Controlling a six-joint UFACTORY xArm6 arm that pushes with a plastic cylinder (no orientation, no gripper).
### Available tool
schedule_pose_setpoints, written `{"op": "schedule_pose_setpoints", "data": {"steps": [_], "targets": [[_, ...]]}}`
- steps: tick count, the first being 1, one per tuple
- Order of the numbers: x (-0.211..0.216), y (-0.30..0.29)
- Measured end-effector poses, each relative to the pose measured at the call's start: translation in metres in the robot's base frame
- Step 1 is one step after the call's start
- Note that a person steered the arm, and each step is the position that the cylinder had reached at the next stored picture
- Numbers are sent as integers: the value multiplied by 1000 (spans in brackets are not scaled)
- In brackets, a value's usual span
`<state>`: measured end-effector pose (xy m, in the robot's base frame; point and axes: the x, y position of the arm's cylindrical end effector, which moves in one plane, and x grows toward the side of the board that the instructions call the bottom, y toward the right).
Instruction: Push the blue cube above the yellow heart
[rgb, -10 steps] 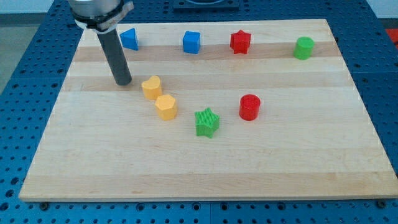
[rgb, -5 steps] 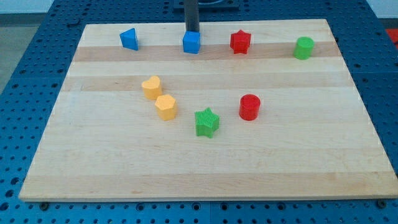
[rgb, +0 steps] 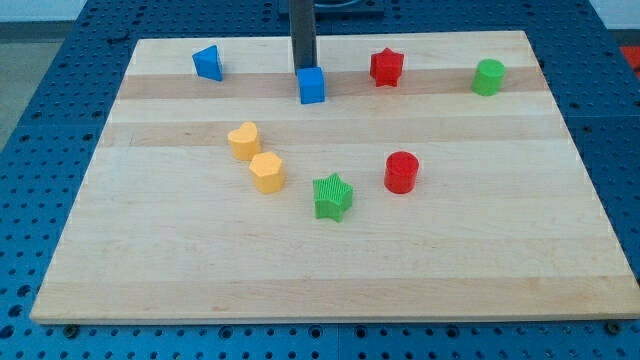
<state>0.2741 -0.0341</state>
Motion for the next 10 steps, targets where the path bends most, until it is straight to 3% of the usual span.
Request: {"op": "schedule_pose_setpoints", "data": {"steps": [3, 5, 8, 10], "targets": [[33, 42], [76, 53], [56, 66], [66, 28]]}}
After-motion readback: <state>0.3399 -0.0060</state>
